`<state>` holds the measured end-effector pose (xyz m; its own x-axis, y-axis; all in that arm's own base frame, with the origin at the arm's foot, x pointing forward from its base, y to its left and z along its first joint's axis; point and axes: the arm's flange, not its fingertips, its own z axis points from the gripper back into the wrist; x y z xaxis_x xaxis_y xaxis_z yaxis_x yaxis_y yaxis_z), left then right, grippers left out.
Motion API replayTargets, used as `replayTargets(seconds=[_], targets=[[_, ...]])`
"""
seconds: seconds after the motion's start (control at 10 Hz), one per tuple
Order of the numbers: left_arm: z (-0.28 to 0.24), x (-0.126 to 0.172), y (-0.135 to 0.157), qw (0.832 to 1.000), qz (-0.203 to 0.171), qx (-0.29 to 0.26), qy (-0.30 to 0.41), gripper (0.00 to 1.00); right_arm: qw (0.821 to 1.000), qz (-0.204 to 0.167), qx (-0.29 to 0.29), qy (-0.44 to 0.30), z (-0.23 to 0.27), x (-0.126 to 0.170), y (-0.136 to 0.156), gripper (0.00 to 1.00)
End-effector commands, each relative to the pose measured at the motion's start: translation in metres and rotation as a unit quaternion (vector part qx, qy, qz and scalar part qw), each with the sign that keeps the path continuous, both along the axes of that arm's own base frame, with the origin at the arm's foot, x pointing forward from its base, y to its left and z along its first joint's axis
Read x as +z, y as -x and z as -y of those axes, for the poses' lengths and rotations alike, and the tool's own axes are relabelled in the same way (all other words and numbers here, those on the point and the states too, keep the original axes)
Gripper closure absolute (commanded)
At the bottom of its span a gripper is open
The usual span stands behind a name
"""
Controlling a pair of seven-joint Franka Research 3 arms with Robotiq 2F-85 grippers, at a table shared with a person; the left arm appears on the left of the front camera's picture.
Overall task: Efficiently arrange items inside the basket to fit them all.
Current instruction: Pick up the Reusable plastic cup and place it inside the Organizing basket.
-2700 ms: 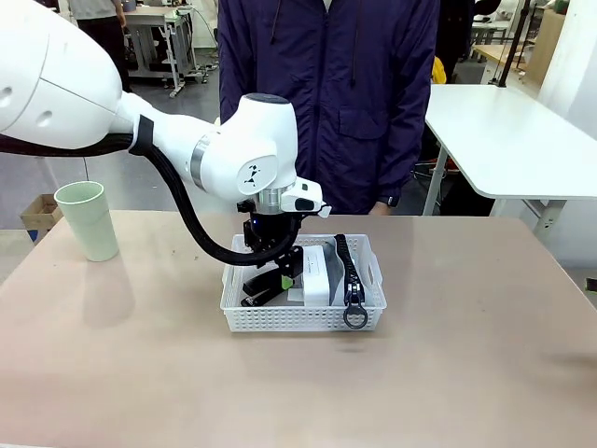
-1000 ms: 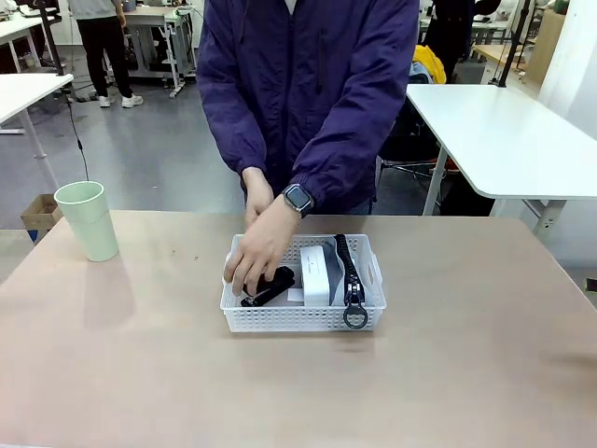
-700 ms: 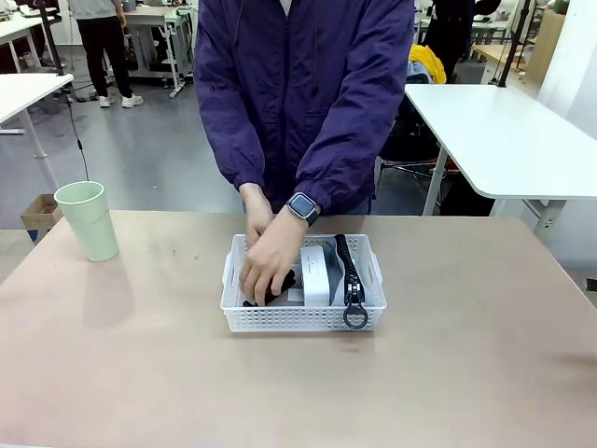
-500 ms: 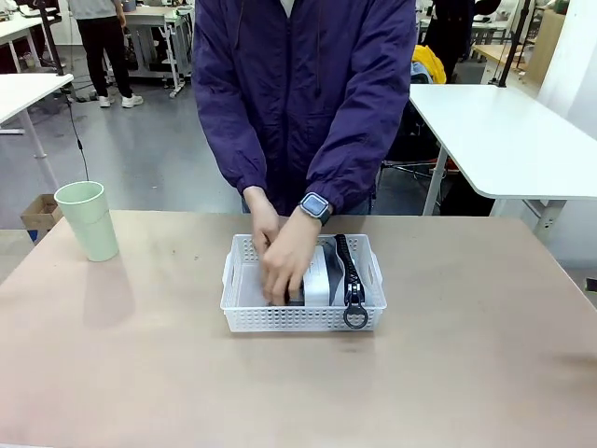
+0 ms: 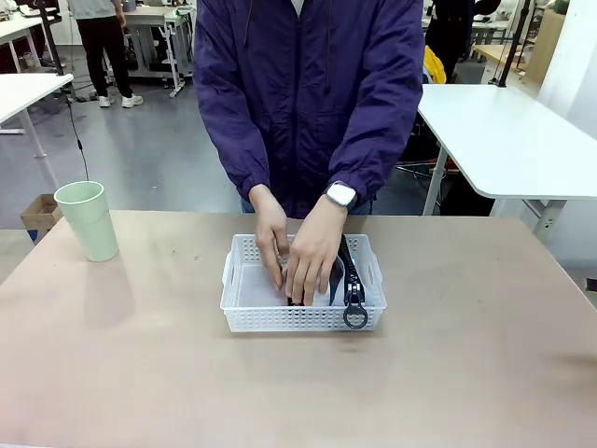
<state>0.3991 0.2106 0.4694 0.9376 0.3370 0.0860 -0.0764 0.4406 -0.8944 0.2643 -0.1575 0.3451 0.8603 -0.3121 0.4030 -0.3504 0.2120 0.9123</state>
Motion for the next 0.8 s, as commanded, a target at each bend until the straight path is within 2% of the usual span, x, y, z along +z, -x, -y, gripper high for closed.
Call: replayTargets(seconds=[0.0,0.4,0.5,0.6,0.7], targets=[[0.004,-0.001,0.005,1.000,-0.007,0.006,-0.005,0.00,1.000,0.001,-0.004,-0.009,-0.001,0.004,0.001,0.00],[0.001,-0.002,0.000,1.000,-0.001,0.000,0.001,0.00,1.000,0.001,-0.004,-0.009,-0.001,0.004,0.001,0.00],[0.000,0.001,-0.003,1.000,0.009,0.002,-0.022,0.00,1.000,0.001,-0.004,-0.009,-0.001,0.004,0.001,0.00],[-0.001,0.005,-0.006,0.997,0.054,-0.012,-0.049,0.00,1.000,0.001,-0.004,-0.009,-0.001,0.004,0.001,0.00],[-0.007,0.006,-0.011,0.987,0.135,-0.037,-0.076,0.00,1.000,0.001,-0.004,-0.009,-0.001,0.004,0.001,0.00]])
